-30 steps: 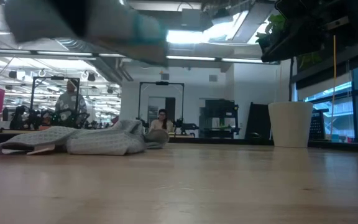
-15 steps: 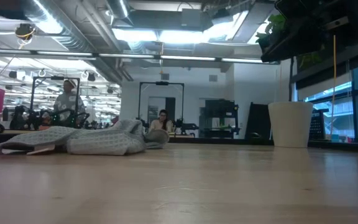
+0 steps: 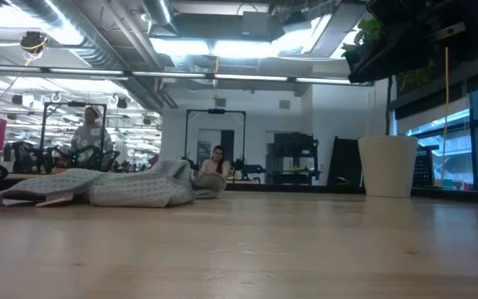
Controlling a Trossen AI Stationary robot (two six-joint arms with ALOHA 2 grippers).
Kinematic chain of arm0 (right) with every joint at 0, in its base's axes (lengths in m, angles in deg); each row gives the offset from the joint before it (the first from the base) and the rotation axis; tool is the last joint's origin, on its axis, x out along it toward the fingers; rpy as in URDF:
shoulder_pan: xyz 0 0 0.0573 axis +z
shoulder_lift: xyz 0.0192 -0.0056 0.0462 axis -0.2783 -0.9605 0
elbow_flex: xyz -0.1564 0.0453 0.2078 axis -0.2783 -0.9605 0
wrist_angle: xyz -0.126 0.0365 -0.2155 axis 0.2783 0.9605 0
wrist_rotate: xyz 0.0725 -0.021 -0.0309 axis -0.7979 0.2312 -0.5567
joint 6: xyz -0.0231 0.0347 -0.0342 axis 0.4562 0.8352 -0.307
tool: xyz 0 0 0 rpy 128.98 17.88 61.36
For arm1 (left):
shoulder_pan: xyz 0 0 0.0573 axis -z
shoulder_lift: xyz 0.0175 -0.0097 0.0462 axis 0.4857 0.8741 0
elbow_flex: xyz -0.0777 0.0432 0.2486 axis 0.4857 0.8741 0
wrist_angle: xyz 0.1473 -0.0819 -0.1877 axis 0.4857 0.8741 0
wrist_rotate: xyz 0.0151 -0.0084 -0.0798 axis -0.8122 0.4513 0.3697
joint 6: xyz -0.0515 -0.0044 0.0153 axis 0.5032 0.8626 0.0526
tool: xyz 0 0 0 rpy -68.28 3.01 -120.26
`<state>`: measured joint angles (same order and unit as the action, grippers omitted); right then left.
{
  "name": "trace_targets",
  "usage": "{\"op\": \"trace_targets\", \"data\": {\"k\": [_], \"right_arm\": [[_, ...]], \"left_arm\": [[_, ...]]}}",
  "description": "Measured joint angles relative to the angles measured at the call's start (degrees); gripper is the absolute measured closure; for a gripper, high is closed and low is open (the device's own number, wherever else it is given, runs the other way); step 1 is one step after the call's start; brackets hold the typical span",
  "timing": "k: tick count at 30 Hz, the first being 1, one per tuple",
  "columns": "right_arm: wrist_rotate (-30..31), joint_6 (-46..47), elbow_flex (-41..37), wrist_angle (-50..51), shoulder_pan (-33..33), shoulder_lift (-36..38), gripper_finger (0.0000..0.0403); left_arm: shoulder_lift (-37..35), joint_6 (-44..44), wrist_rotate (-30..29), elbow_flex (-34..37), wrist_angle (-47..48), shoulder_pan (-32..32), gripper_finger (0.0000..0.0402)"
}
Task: Roll microfiber towels into tight, uniform cylinder then place into a basket
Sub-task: Put the rolled blue towel into the red bin
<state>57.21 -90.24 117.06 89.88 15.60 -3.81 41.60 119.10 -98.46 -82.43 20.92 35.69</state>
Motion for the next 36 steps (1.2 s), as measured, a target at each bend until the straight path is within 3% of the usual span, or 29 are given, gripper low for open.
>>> {"op": "trace_targets", "data": {"k": [21,36], "right_arm": [[0.0,0.0,0.0,0.0,0.0,0.0,0.0319],[0.0,0.0,0.0,0.0,0.0,0.0,0.0319]], "left_arm": [[7.0,-3.3,3.3,0.0,-2.9,0.9,0.0373],[6.9,-13.6,6.5,0.0,-1.3,-0.4,0.0371]]}}
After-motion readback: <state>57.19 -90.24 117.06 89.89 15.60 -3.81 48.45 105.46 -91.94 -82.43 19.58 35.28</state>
